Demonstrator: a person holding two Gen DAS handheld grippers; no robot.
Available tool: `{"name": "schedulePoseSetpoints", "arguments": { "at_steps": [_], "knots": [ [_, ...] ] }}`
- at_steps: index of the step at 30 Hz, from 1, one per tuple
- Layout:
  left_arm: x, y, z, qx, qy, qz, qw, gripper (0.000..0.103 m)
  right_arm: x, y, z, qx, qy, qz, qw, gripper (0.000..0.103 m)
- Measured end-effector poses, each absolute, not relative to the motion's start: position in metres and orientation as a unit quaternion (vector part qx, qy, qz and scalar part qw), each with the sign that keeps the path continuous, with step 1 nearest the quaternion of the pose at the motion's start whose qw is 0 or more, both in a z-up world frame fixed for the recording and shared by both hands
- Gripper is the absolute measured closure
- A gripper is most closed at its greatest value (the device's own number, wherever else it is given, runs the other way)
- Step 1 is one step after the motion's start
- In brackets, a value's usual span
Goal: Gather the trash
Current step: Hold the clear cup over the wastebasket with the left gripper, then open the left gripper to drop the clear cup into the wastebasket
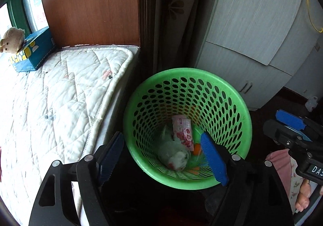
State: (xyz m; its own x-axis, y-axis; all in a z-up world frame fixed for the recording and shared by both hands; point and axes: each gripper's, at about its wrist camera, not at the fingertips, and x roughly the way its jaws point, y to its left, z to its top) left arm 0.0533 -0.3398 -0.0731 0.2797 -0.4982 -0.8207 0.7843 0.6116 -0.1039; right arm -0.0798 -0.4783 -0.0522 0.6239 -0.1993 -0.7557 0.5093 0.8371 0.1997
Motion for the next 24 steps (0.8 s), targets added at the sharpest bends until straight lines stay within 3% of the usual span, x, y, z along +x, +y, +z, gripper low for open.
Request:
{"name": "schedulePoseSetpoints", "arguments": {
  "at_steps": [10,24],
  "knots": [
    [0.064,-0.299,-0.063,0.155,0.438,-0.376,0.802,0.022,-0.068,-0.459,-0.048,0.194,0.386,-0.177,0.884,0.029],
    [0.121,-0.184,-0.052,0.127,0.441,-0.252,0.852,0.017,-0.015,-0.402,-0.041,0.158,0.404,-0.112,0.894,0.028]
  ]
}}
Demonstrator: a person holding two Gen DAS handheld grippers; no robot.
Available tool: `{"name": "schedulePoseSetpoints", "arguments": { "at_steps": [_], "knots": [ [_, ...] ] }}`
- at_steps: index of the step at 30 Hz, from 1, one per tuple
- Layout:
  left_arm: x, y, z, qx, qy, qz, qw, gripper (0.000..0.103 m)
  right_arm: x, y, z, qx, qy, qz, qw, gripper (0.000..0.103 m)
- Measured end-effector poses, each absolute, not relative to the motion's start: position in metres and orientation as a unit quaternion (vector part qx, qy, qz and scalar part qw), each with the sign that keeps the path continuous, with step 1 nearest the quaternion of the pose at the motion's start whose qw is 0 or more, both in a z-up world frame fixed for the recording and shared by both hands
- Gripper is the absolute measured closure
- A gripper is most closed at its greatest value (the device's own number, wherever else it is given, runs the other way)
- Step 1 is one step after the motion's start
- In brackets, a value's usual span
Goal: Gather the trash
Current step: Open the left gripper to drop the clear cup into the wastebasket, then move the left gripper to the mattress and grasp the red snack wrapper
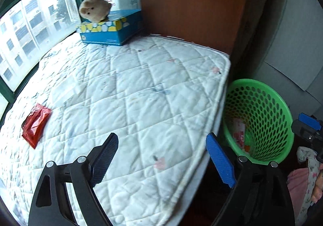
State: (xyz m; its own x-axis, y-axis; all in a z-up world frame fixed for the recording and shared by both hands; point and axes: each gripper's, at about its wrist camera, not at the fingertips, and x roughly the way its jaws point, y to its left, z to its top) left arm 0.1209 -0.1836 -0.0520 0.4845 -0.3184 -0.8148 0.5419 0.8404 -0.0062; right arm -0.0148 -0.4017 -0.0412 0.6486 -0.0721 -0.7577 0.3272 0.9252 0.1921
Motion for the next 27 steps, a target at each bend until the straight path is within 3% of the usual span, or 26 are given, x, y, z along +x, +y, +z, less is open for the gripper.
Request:
{"name": "schedulePoseSetpoints", "arguments": {
  "at_steps": [10,27],
  "knots": [
    [0.173,-0.086,-0.046,0.125,0.428,-0.167,0.879,0.008,0.032,-0.347,-0.036,0.129,0.417,-0.057,0.898,0.026],
    [0.296,0.056,-0.077,0.129,0.466,-0.145,0.863,0.007,0.115,-0.248,-0.038,0.082,0.449,0.008,0.89,0.026]
  ]
}}
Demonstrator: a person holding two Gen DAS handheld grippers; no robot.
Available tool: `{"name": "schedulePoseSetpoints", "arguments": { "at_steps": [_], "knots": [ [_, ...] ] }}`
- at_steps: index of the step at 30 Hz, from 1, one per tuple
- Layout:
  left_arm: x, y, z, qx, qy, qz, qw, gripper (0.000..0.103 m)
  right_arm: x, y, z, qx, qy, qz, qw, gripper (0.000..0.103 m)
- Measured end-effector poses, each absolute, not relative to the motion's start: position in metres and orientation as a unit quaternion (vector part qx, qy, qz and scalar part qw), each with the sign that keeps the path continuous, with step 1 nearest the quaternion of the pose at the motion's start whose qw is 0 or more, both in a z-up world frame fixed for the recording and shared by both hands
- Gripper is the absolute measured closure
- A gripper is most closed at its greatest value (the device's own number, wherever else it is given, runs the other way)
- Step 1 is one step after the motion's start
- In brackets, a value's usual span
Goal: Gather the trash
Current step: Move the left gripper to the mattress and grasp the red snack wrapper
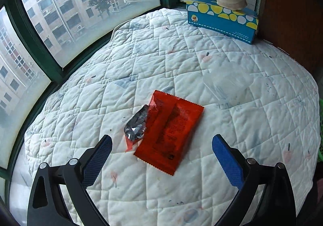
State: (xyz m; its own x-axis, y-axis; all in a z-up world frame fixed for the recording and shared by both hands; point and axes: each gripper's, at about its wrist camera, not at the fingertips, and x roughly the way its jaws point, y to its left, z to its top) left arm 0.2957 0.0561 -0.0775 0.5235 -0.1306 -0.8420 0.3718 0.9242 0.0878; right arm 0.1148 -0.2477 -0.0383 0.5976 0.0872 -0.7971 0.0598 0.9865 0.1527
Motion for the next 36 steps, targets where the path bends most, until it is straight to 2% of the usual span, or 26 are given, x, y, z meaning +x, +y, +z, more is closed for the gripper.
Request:
{"name": "schedulePoseSetpoints", "arguments": {
  "at_steps": [23,25,28,36],
  "knots": [
    [0.341,0.057,-0.131,0.142,0.494,-0.241,0.823,0.009,0.206,-0.167,-0.068,0.031,0.489,0.068,0.869,0.026],
    [0.338,0.056,-0.134,0.15,0.494,-0.241,0.822,0.021,0.214,-0.164,-0.07,0.031,0.49,0.073,0.868,0.026],
    [0.334,0.059,-0.132,0.14,0.491,-0.246,0.824,0.035,0.226,-0.158,-0.072,0.022,0.489,0.08,0.869,0.026],
    [0.318,0.068,-0.117,0.126,0.476,-0.242,0.836,0.058,0.264,-0.145,-0.076,0.023,0.493,0.099,0.864,0.026]
  ]
}}
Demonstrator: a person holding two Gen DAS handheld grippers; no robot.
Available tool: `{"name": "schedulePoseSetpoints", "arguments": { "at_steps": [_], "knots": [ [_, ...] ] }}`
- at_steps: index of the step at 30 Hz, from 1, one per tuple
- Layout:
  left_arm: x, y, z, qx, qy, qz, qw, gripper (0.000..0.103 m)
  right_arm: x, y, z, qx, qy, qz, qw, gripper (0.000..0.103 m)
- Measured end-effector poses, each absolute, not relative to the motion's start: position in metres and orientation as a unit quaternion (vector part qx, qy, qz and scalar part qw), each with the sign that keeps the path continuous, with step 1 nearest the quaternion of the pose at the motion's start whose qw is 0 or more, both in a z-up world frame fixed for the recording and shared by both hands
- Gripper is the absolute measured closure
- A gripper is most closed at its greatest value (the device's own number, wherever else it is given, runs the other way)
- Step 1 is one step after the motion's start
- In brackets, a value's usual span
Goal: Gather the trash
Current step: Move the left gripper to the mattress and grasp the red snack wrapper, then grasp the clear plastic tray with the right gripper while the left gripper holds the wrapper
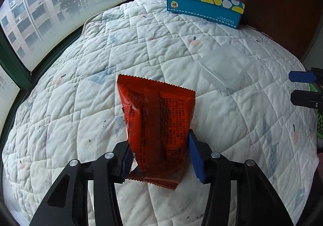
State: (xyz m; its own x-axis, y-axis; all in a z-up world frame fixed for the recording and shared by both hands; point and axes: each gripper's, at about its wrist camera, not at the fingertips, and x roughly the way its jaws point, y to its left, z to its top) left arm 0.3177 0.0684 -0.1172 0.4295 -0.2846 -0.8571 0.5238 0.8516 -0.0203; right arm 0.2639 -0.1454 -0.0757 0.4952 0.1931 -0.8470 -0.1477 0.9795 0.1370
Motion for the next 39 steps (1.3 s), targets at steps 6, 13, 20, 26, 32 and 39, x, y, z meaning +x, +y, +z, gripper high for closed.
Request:
{"name": "schedulePoseSetpoints", "arguments": {
  "at_steps": [6,13,20,26,32,39],
  "knots": [
    [0.31,0.093,-0.108,0.089,0.476,-0.216,0.848,0.063,0.297,-0.118,-0.085,-0.006,0.495,0.119,0.861,0.017],
    [0.292,0.116,-0.095,0.047,0.467,-0.207,0.858,0.063,0.329,-0.102,-0.106,-0.035,0.508,0.103,0.854,0.014],
    [0.28,0.118,-0.089,0.038,0.462,-0.208,0.862,0.063,0.347,-0.098,-0.117,-0.033,0.511,0.099,0.853,0.009],
    [0.277,0.113,-0.091,0.031,0.465,-0.211,0.859,0.063,0.351,-0.1,-0.128,-0.03,0.521,0.088,0.849,0.017],
    [0.27,0.103,-0.092,0.03,0.467,-0.217,0.856,0.063,0.326,-0.114,-0.116,-0.011,0.507,0.096,0.857,0.017],
    [0.252,0.075,-0.086,0.039,0.466,-0.24,0.851,0.063,0.274,-0.139,-0.1,0.016,0.499,0.087,0.862,0.017]
  ]
}}
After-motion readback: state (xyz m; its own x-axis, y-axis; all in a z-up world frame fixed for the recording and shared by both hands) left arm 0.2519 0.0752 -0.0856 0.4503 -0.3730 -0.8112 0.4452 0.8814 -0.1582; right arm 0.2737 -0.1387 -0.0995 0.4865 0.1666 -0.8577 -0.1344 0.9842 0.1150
